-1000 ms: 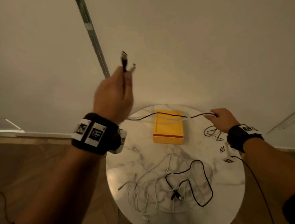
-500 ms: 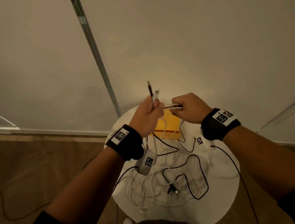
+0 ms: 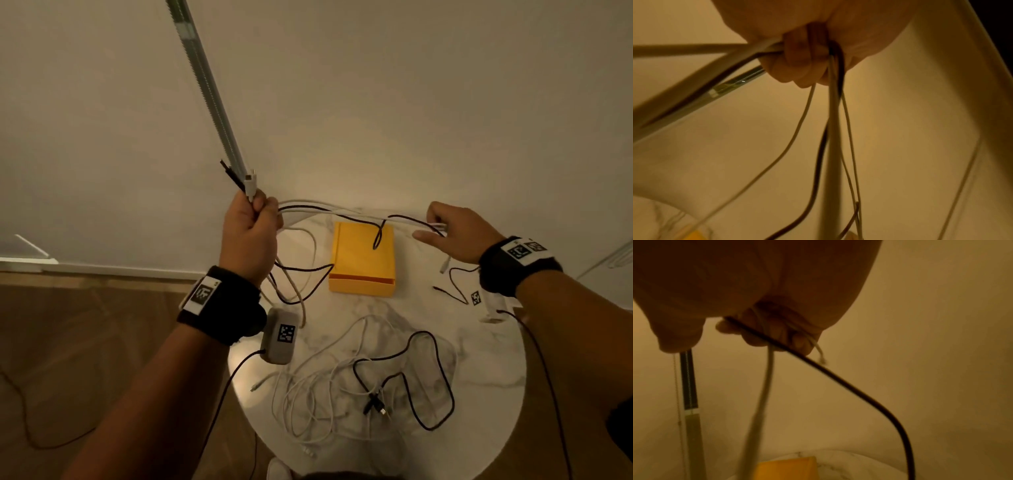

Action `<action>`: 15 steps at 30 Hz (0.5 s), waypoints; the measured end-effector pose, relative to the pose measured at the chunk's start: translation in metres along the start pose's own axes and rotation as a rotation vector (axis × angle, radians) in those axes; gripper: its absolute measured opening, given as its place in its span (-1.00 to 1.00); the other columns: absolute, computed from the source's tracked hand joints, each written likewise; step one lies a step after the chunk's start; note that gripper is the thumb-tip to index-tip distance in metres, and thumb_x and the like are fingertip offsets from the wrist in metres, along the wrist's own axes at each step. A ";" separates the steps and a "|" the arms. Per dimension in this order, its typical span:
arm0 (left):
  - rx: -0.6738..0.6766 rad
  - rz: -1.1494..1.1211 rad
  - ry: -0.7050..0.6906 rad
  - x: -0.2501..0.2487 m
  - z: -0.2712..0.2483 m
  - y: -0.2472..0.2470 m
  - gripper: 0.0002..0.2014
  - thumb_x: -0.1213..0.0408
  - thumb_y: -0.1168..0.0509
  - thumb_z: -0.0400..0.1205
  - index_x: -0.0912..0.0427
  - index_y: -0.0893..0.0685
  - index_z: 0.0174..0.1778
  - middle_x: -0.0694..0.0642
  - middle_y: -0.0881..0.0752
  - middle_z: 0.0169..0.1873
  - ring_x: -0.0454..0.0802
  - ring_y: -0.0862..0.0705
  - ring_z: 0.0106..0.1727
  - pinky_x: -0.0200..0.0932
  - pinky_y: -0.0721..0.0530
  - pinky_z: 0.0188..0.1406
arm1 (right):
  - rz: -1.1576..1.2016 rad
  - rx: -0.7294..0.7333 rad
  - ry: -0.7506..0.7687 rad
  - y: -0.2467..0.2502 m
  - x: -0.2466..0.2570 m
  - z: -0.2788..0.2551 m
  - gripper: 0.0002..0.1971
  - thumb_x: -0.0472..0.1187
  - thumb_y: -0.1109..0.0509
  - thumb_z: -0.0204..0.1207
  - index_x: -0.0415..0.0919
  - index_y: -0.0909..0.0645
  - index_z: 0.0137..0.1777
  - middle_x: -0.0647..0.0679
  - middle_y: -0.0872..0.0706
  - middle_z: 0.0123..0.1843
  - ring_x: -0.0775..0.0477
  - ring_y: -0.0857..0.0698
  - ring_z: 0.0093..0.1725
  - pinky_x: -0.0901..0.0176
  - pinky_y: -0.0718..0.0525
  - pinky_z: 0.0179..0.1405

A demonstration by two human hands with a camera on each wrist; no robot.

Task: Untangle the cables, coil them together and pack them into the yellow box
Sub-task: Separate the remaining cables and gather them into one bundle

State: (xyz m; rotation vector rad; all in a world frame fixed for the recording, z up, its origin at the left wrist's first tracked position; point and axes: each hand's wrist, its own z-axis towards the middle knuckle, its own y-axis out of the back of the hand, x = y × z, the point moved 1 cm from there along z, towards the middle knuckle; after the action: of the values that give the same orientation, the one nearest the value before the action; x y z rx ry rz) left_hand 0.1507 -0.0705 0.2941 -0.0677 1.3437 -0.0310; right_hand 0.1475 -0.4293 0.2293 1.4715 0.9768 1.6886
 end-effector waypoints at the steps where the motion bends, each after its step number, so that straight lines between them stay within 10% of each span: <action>1: -0.025 0.009 0.013 0.003 0.002 0.002 -0.65 0.54 -0.14 0.74 -0.01 -0.36 -0.24 -0.11 -0.40 -0.42 -0.13 -0.34 -0.42 -0.28 -0.42 -0.39 | 0.022 0.016 0.012 0.000 0.002 -0.002 -0.67 0.12 -0.41 0.62 -0.10 -0.44 -0.14 -0.10 -0.59 -0.32 -0.13 -0.53 -0.33 0.02 -0.48 -0.33; 8: -0.080 0.034 0.078 0.009 0.008 0.008 -0.67 0.48 -0.16 0.76 -0.02 -0.38 -0.23 -0.11 -0.44 -0.42 -0.15 -0.41 -0.41 -0.25 -0.44 -0.34 | 0.302 0.127 0.081 0.009 0.011 -0.024 -0.77 -0.02 -0.38 0.68 0.10 -0.77 0.26 0.09 -0.79 0.00 0.04 -0.80 0.01 0.03 -0.72 0.11; 15: -0.105 0.001 0.120 0.008 0.013 0.002 -0.65 0.51 -0.14 0.76 -0.02 -0.36 -0.24 -0.06 -0.40 -0.39 -0.16 -0.39 -0.43 -0.30 -0.40 -0.43 | 0.495 0.028 0.033 0.022 0.033 -0.036 -0.77 -0.17 -0.51 0.61 -0.04 -0.48 0.09 -0.02 -0.68 0.01 -0.30 -0.74 -0.48 -0.08 -0.73 -0.44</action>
State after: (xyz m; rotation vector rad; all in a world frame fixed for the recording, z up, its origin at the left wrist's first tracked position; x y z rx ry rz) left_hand 0.1651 -0.0686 0.2892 -0.1557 1.4650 0.0371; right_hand 0.1067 -0.4145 0.2615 1.8149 0.6860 2.0506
